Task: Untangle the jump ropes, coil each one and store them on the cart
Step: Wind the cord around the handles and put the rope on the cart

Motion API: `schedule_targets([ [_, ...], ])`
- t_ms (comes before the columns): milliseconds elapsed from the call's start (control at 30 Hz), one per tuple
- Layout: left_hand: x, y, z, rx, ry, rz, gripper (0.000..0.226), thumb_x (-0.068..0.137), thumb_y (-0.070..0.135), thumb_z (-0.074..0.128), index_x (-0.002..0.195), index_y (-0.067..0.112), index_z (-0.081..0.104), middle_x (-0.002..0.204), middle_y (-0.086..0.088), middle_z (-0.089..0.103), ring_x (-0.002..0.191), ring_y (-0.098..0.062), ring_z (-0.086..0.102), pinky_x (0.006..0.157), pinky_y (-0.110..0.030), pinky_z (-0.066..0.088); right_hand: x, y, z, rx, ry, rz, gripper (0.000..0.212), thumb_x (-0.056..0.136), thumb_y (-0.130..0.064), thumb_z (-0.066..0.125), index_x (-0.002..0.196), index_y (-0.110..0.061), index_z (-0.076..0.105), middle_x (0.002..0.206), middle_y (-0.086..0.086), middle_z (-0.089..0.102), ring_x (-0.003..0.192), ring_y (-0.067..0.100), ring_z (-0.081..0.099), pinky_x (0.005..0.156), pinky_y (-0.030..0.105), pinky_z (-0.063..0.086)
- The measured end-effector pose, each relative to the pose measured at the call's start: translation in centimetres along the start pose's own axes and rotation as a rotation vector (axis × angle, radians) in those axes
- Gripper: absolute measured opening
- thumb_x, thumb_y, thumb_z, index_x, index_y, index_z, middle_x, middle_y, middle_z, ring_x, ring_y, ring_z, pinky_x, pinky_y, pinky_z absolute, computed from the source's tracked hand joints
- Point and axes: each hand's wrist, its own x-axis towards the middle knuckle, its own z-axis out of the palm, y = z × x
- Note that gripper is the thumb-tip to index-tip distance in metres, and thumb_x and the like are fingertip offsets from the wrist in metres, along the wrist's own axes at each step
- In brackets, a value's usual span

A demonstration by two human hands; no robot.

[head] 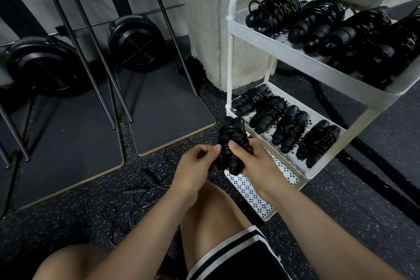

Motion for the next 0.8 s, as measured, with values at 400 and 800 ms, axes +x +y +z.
schedule_targets([
  [400, 7.8, -4.9, 1.4, 0.506, -0.237, -0.171, 0.030, 0.102, 0.043, 0.069, 0.119, 0.019, 0.076, 0.106, 0.002, 0.077, 0.097, -0.014, 0.072, 0.086, -0.031, 0.057, 3.0, 7.0, -3.7, -0.038, 0.154, 0.230, 0.033, 0.095, -0.024, 0.082, 0.122, -0.007, 0.071, 0.106, 0.006, 0.083, 0.101, 0.022, 0.080, 0.084, 0.031, 0.062],
  [800, 17.9, -10.6, 5.1, 0.566, -0.594, -0.269, 0.041, 0.104, 0.039, 0.067, 0.144, 0.031, 0.065, 0.143, 0.004, 0.066, 0.127, -0.016, 0.061, 0.115, -0.037, 0.043, 12.5, 14.1, -9.0, 0.082, 0.492, 0.414, 0.031, 0.096, -0.011, 0.079, 0.122, 0.003, 0.070, 0.111, 0.017, 0.080, 0.104, 0.029, 0.078, 0.098, 0.042, 0.061],
])
